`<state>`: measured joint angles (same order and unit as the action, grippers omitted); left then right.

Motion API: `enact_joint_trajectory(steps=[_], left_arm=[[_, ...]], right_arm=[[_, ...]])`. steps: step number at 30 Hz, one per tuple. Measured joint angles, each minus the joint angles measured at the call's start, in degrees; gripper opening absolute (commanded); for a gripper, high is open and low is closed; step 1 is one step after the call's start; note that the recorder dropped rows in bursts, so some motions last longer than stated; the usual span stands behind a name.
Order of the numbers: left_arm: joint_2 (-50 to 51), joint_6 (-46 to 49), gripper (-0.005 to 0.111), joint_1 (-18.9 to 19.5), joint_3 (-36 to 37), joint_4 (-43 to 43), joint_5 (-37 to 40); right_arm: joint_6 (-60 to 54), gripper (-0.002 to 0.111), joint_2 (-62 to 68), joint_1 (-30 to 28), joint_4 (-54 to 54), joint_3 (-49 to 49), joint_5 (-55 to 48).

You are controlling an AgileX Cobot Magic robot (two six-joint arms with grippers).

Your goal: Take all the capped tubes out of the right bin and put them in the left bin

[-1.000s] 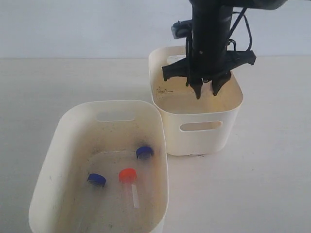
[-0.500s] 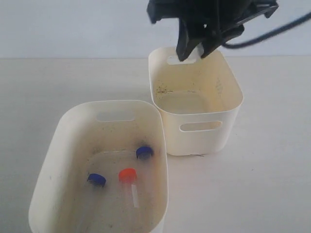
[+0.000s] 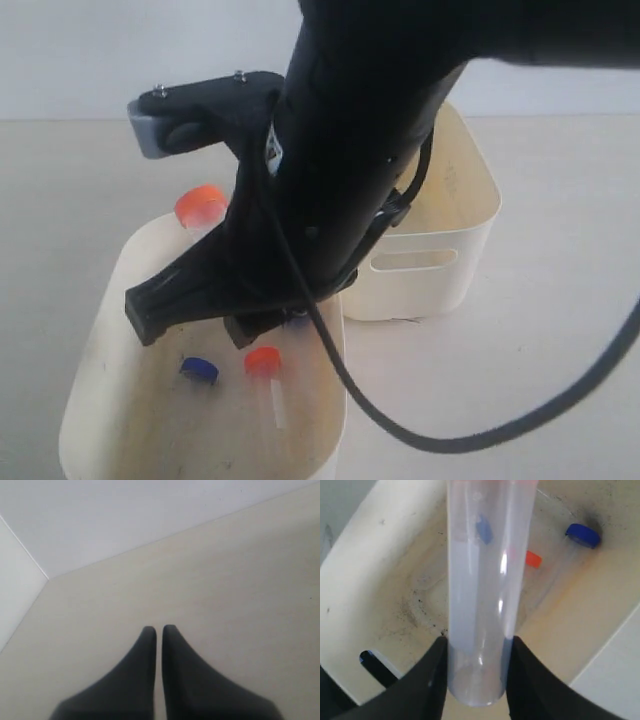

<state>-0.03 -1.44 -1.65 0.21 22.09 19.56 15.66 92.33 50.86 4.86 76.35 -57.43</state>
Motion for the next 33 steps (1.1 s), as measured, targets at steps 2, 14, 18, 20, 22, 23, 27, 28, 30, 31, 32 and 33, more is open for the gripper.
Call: enact_joint_trajectory(steps=[2,14,18,20,22,23,27,28,30,31,32,33], left_arm=[[0.0,0.0,0.004,0.0,0.0,0.0,0.0],[0.0,0.0,0.004,0.0,0.0,0.0,0.0],[0.0,0.0,0.004,0.0,0.0,0.0,0.0],[0.0,0.0,0.004,0.0,0.0,0.0,0.0],[0.0,0.0,0.004,0.0,0.0,0.0,0.0],[0.0,0.0,0.004,0.0,0.0,0.0,0.0],[0.0,0.0,0.004,0.0,0.0,0.0,0.0],[0.0,0.0,0.004,0.0,0.0,0.0,0.0],[0.0,0.0,0.004,0.0,0.0,0.0,0.0],[0.0,0.0,0.004,0.0,0.0,0.0,0.0],[0.0,0.0,0.004,0.0,0.0,0.0,0.0],[0.0,0.0,0.004,0.0,0.0,0.0,0.0]], right_arm=[[0.0,0.032,1.28,0.0,-0.2,-0.14,0.51],[-0.67,0.0,3.33,0.0,-0.56,-0.42,1.14],[-1.36,0.0,0.84,0.0,-3.16,-0.42,-0.83],[0.03,0.0,-1.27,0.0,-5.17,-0.42,-2.36],[1.49,0.0,-4.55,0.0,-7.07,-0.96,-3.04],[2.36,0.0,-6.69,0.0,-8.08,-1.73,-2.93],[5.41,0.0,-16.78,0.43,-13.91,-7.41,0.44],[6.45,0.0,-19.45,0.46,-15.48,-9.21,1.68],[8.45,0.0,-23.75,0.46,-17.52,-11.76,2.71],[8.94,0.0,-25.79,0.46,-18.19,-12.63,2.71],[9.05,0.0,-27.6,0.46,-18.33,-13.03,2.48],[9.36,0.0,-29.27,0.46,-18.45,-13.28,2.49]])
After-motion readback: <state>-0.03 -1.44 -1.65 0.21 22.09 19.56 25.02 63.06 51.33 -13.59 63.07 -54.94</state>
